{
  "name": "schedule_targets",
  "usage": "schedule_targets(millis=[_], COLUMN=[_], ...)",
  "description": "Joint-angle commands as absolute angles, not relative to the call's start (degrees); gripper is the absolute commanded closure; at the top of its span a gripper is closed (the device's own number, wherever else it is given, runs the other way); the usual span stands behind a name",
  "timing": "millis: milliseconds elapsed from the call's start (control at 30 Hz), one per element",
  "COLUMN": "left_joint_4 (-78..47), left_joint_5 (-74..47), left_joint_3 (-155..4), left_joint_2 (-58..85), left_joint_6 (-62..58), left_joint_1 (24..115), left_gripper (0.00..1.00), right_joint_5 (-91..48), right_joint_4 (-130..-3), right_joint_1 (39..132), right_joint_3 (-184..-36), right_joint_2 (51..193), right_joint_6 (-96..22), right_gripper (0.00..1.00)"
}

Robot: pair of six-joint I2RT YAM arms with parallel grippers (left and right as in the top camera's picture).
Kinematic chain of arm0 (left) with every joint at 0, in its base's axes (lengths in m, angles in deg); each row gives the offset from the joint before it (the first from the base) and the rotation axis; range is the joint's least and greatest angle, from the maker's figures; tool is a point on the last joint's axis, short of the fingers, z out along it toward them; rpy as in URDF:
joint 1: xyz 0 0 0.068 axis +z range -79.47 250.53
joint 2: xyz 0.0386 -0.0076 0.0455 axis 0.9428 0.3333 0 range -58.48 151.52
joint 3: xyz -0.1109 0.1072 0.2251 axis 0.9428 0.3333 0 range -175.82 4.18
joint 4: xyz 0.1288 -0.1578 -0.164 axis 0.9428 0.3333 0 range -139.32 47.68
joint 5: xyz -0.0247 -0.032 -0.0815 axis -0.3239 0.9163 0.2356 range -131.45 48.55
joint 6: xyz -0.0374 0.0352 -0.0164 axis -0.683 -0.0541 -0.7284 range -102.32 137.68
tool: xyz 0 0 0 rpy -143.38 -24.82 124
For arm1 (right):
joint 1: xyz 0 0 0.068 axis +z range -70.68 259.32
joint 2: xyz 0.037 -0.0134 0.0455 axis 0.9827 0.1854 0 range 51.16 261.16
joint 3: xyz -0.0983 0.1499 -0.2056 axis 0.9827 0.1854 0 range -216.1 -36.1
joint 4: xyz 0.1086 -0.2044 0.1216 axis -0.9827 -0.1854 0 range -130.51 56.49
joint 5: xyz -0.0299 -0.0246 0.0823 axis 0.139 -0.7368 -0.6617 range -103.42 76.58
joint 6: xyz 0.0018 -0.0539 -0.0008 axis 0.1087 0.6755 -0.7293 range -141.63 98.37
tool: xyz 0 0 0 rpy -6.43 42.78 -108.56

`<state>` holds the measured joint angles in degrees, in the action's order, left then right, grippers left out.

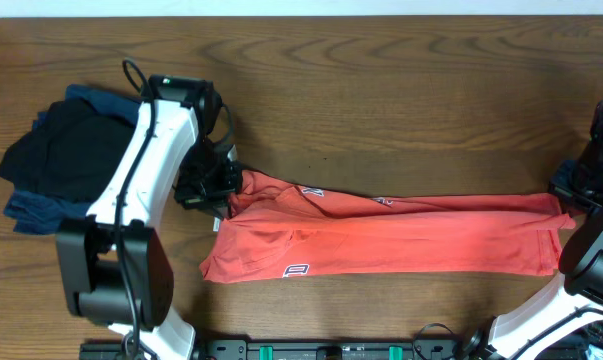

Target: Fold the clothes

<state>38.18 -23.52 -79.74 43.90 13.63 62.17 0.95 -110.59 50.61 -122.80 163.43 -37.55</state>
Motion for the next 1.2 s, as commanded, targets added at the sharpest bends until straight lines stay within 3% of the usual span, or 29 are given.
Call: schedule_targets(millis=[0,667,1167], left_joint_4=[37.2,30.3,13.7], left_joint_5=[-22.7,-21.1,-21.1], left_joint_3=[-75.8,-65.3,-65.3], left_joint_2=[42.5,41.5,41.5], left_joint_6=[14.0,14.0,6.1], left_joint_1=[61.9,58.1,58.1], left_gripper=[0.94,0.94,0.94], right_joint_5=[0.5,0.5,0.5], right_joint_4=[-110.2,-109.1,-113.0], right_joint_1=[50.5,50.5,50.5], right_joint_3=[-121.8,-121.8,-121.3], right_joint_2=[162.4,162.4,162.4], right_joint_6=[-38.3,-38.3,-38.3], right_gripper=[0.99,0.99,0.91])
